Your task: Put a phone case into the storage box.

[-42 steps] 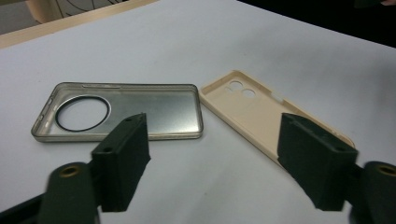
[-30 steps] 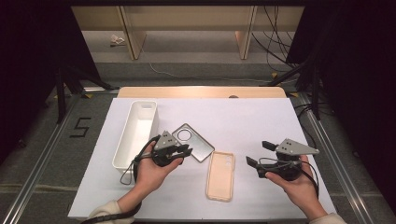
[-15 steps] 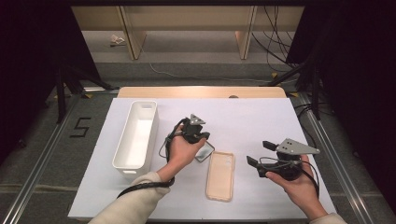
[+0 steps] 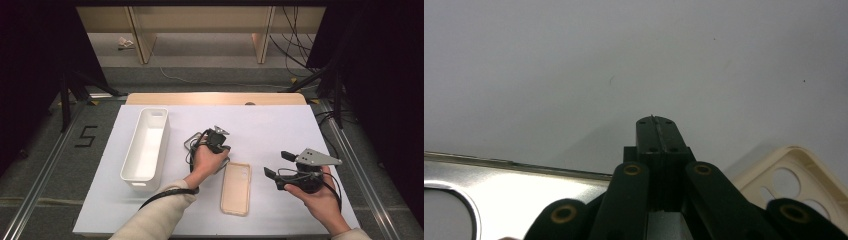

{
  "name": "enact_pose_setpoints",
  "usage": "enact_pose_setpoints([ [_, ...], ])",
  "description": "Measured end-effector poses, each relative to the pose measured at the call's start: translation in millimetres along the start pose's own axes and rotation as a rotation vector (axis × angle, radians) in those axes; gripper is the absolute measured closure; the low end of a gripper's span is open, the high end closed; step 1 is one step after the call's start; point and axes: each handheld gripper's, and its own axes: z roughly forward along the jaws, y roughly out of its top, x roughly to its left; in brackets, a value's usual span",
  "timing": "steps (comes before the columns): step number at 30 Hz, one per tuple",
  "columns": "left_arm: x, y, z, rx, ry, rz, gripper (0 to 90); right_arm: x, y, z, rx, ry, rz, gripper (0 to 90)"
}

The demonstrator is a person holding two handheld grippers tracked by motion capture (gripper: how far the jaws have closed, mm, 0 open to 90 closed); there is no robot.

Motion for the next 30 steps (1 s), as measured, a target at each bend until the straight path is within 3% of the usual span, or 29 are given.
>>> enact_pose_setpoints([
  [10, 1.1, -3.3, 8.6, 0.031, -0.008, -0.012, 90.0, -0.1, 0.1, -0.2, -0.001, -0.002, -0.001, 16.6],
  [14, 1.5, -3.7, 6.9, 0.046, -0.009, 0.005, 90.0, -0.4, -0.1, -0.2, 0.000, -0.002, 0.002, 16.5],
  [17, 1.9, -4.2, 4.6, 0.062, -0.013, 0.018, 90.0, -0.3, 0.0, -0.2, 0.000, -0.002, 0.001, 16.5],
  [30, -0.2, -23.2, -15.6, 0.080, -0.023, 0.008, 89.9, -0.1, 0.1, 0.1, 0.001, -0.006, 0.003, 16.5],
])
